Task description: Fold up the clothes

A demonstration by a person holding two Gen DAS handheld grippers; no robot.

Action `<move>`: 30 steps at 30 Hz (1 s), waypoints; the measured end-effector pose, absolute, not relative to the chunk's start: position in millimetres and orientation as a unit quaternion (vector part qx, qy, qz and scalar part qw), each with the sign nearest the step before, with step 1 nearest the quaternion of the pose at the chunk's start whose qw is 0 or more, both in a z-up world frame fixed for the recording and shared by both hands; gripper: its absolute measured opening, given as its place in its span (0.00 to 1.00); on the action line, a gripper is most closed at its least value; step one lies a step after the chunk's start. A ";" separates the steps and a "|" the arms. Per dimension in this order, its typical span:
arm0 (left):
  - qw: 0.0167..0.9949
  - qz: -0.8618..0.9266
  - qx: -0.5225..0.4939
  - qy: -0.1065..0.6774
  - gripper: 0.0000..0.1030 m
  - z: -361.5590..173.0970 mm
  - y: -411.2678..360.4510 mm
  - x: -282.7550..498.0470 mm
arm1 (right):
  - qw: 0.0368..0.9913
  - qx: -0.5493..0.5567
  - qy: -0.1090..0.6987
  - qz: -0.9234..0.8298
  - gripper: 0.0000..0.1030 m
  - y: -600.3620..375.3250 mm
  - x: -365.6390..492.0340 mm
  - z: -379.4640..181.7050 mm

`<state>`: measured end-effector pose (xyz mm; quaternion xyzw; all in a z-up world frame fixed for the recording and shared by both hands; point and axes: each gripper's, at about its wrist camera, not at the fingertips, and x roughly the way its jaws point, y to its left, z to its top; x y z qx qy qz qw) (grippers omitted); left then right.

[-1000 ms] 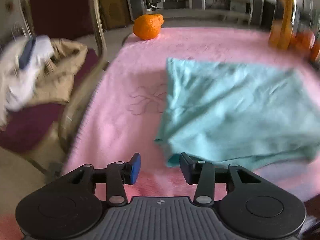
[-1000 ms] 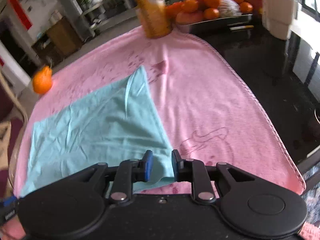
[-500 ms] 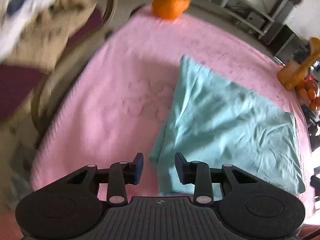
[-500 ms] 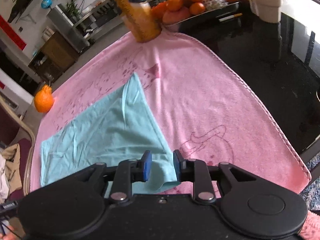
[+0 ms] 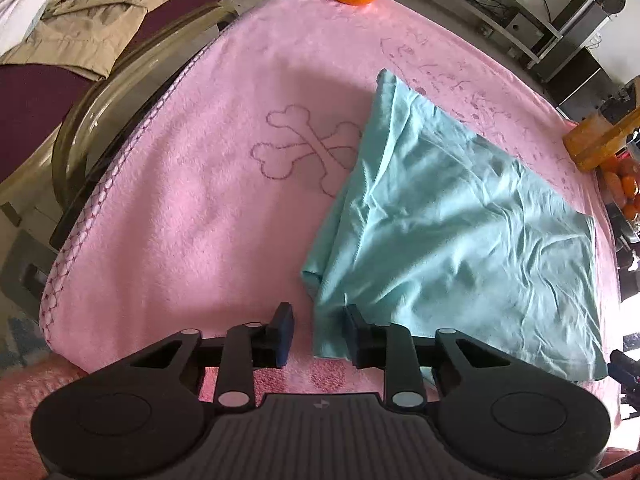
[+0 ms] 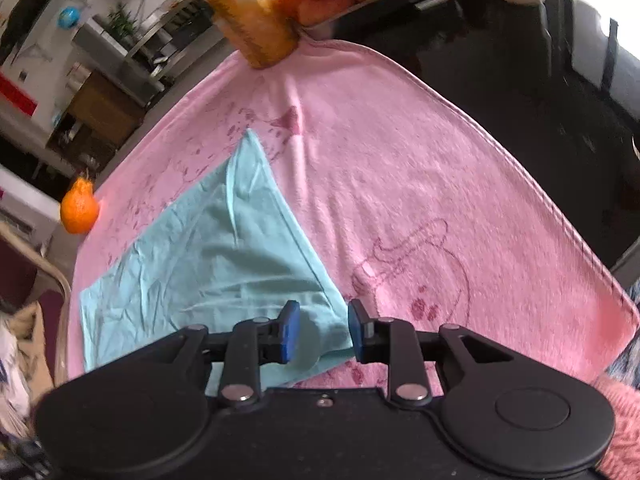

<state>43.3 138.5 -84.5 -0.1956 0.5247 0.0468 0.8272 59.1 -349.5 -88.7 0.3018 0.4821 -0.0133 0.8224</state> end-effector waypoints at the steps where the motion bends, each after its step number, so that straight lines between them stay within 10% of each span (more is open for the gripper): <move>1: 0.828 0.046 -0.196 0.524 0.19 -85.0 138.1 43.7 | 0.818 0.312 0.483 -0.015 0.25 -351.8 59.3 -90.5; 16: 0.910 0.039 -0.151 0.383 0.00 -36.9 137.9 27.7 | 0.882 0.271 0.385 -0.007 0.07 -337.6 47.6 -59.3; 30: 0.853 0.080 -0.073 0.510 0.14 -75.8 127.3 45.9 | 0.832 0.234 0.502 -0.040 0.14 -328.6 62.8 -96.4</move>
